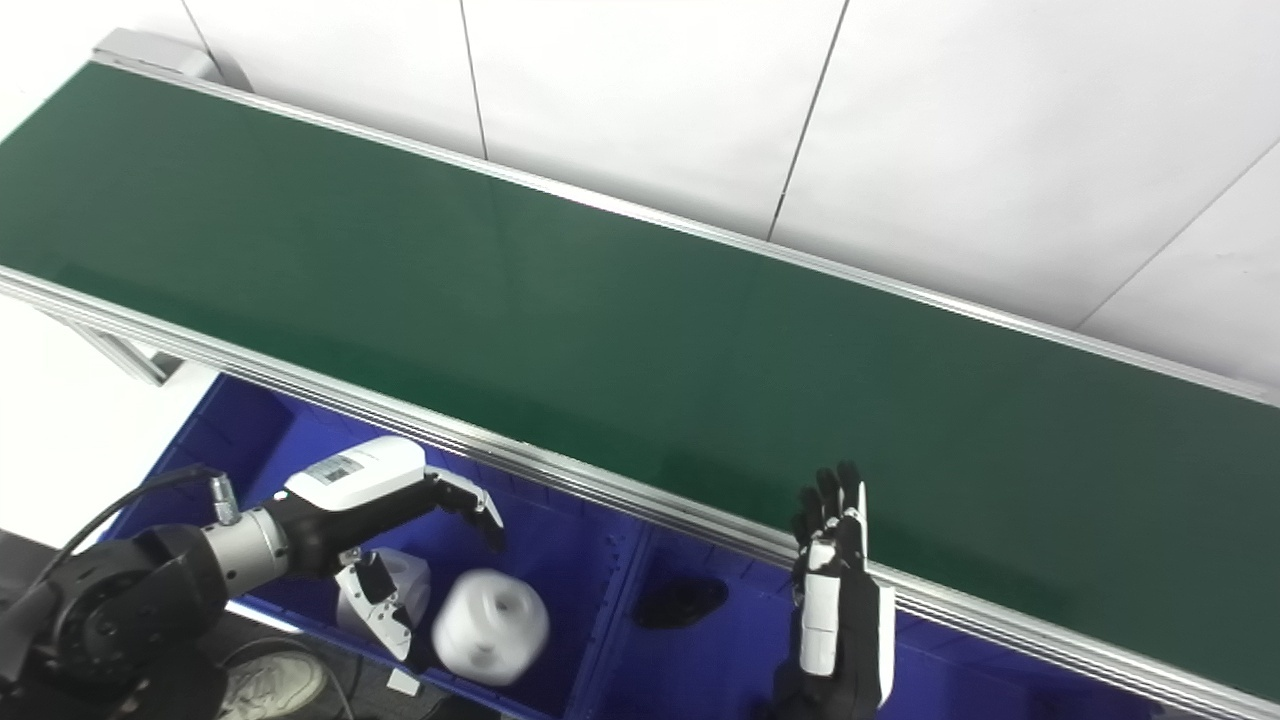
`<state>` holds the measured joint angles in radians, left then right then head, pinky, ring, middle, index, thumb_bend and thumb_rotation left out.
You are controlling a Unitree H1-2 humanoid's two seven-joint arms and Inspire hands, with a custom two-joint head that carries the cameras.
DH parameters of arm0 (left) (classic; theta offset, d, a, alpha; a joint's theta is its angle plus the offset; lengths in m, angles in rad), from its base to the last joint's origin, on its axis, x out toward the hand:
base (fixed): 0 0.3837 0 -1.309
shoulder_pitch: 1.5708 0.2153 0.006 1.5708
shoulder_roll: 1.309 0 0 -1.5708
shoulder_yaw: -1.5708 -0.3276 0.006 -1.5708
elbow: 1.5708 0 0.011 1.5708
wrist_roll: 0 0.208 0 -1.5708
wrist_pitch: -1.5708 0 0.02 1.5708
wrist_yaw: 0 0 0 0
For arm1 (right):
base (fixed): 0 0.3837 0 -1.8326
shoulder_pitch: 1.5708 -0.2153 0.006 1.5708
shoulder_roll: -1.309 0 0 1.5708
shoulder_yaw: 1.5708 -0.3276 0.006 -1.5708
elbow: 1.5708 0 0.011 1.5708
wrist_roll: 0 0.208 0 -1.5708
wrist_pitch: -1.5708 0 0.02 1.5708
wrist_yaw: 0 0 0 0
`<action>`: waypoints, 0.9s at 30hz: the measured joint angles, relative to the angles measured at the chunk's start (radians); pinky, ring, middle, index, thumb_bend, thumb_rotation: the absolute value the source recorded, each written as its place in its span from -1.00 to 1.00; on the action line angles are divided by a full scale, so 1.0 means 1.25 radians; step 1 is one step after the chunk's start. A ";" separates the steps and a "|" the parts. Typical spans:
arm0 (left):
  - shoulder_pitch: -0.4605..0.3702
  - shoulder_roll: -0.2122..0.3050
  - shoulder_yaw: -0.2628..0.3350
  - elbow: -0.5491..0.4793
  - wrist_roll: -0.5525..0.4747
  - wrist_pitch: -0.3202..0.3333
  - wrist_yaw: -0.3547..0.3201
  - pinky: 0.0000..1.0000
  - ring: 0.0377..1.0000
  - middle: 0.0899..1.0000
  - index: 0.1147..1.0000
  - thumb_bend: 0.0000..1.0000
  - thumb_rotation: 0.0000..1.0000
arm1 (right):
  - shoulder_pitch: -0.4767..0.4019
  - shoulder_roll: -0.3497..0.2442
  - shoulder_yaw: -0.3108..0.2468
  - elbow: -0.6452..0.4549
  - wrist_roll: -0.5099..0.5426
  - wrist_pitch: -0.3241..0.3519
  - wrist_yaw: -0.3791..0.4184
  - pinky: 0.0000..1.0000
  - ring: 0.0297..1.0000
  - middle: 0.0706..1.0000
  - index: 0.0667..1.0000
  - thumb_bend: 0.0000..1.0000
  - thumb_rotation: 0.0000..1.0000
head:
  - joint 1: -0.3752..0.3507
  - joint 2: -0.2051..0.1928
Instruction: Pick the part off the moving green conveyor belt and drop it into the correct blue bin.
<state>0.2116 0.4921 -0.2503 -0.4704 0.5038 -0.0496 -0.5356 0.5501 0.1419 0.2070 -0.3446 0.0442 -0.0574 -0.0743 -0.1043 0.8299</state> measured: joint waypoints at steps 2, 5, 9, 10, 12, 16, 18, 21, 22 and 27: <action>0.007 -0.017 0.013 -0.023 -0.016 0.004 0.013 0.31 0.39 0.35 0.14 0.70 -0.57 | 0.000 0.000 0.002 0.000 0.000 0.000 0.000 0.94 0.94 0.93 1.00 0.60 0.72 | -0.001 -0.001; 0.017 -0.041 0.022 -0.048 -0.033 0.008 0.025 0.25 0.34 0.32 0.11 0.64 -0.65 | 0.001 0.000 0.004 0.000 0.000 0.000 0.000 0.95 0.95 0.94 1.00 0.61 0.72 | -0.001 -0.002; 0.029 -0.057 0.034 -0.050 -0.032 0.004 0.057 0.20 0.30 0.29 0.08 0.60 -0.71 | 0.003 -0.001 0.006 -0.005 -0.004 0.000 0.000 0.95 0.94 0.94 1.00 0.63 0.74 | -0.006 0.000; 0.032 -0.059 0.037 -0.045 -0.031 0.002 0.067 0.20 0.29 0.29 0.07 0.60 -0.72 | 0.004 -0.001 0.007 -0.006 -0.006 0.000 0.000 0.95 0.94 0.94 1.00 0.63 0.74 | -0.010 -0.005; 0.040 -0.062 0.040 -0.034 -0.035 -0.014 0.083 0.17 0.26 0.28 0.09 0.60 -0.68 | 0.005 -0.002 0.009 -0.007 -0.009 0.000 0.000 0.95 0.94 0.94 1.00 0.63 0.74 | -0.016 -0.006; 0.068 -0.095 0.065 -0.043 -0.143 -0.018 0.110 0.24 0.44 0.50 0.33 0.49 -0.23 | 0.007 -0.002 0.010 -0.007 -0.010 0.000 0.000 0.94 0.94 0.92 1.00 0.63 0.74 | -0.053 -0.017; 0.086 -0.140 0.085 -0.065 -0.233 -0.018 0.141 0.41 0.60 0.66 0.52 0.40 0.08 | 0.007 -0.002 0.012 -0.005 -0.014 -0.007 -0.001 0.93 0.94 0.94 1.00 0.61 0.76 | -0.082 -0.025; 0.099 -0.244 0.104 -0.069 -0.340 -0.012 0.200 0.63 0.76 0.80 0.68 0.43 0.36 | 0.008 -0.005 0.020 0.004 -0.027 -0.037 -0.004 0.97 0.97 0.99 1.00 0.61 0.76 | -0.146 -0.034; 0.101 -0.268 0.108 -0.059 -0.370 -0.007 0.212 0.77 0.85 0.88 0.78 0.45 0.45 | 0.008 -0.005 0.021 0.007 -0.032 -0.046 -0.007 0.99 0.99 1.00 1.00 0.58 0.78 | -0.146 -0.034; 0.097 -0.289 0.138 0.055 -0.453 0.066 0.227 1.00 1.00 1.00 1.00 0.52 0.60 | 0.009 -0.004 0.023 0.052 -0.094 -0.107 -0.057 1.00 1.00 1.00 1.00 0.53 0.88 | -0.254 -0.041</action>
<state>0.3328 0.1311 -0.0781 -0.4011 -0.0625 0.0331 -0.2514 0.5608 0.1367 0.2357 -0.2801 -0.0739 -0.1910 -0.1455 -0.4216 0.7792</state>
